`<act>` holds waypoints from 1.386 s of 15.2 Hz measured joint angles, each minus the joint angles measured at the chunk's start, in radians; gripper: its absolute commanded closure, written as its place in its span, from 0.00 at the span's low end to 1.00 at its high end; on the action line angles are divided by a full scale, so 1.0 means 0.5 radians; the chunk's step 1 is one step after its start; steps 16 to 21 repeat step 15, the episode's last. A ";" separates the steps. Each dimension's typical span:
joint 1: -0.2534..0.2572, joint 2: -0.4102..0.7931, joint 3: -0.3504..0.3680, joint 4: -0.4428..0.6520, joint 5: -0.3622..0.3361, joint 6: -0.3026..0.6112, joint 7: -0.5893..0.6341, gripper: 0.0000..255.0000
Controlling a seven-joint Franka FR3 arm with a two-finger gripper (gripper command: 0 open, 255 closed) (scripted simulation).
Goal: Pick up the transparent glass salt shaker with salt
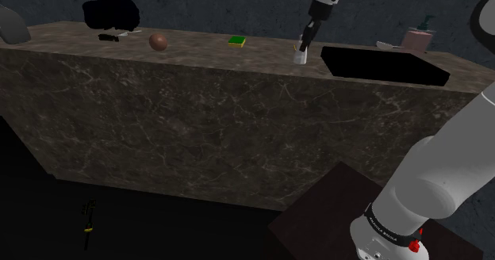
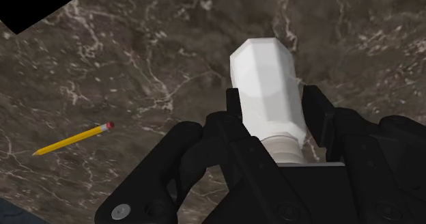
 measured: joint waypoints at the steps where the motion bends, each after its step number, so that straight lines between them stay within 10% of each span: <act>1: 0.000 0.003 0.000 0.022 0.001 -0.020 0.001 1.00; 21: -0.001 0.141 -0.024 0.534 0.050 -0.405 -0.004 1.00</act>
